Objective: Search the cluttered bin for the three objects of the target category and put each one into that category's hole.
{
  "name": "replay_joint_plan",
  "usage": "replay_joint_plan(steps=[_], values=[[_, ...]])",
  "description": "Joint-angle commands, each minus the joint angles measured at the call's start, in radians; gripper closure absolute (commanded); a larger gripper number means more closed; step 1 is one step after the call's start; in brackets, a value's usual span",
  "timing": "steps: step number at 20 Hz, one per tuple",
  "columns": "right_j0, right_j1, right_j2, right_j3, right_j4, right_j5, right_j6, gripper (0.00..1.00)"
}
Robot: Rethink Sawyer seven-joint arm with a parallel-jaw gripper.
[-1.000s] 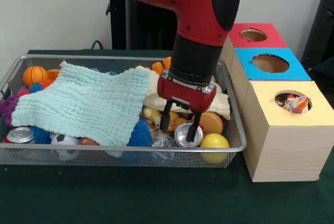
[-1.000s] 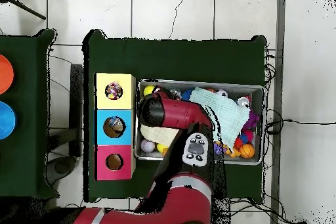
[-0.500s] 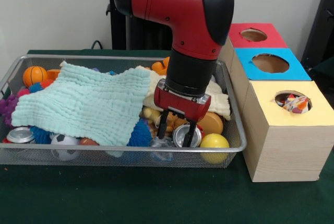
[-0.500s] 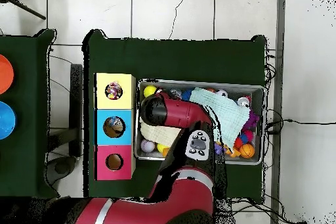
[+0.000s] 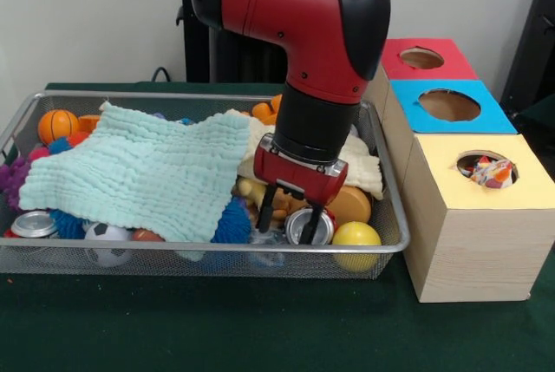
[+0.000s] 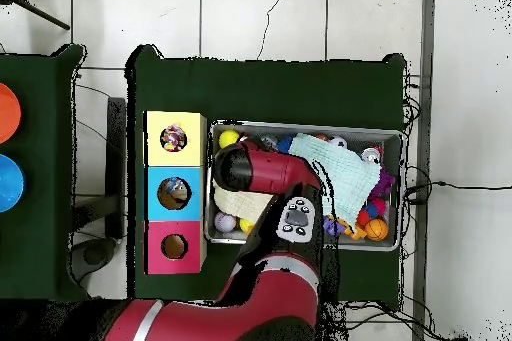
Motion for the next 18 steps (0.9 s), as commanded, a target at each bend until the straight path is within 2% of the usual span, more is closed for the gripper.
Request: replay_joint_plan(steps=[1,5,8,12,15,18], values=[[0.025,0.182,0.002,-0.088,0.044,0.021,0.167,0.00],[0.061,0.168,-0.050,-0.078,0.095,0.138,0.224,0.00],[0.064,0.175,-0.070,-0.096,0.115,0.184,0.220,0.00],[0.071,0.184,-0.103,-0.102,0.128,0.165,0.216,0.00],[0.056,0.194,-0.091,-0.097,0.130,0.107,0.197,0.00],[0.070,0.230,-0.119,-0.111,0.144,0.058,0.217,0.00]])
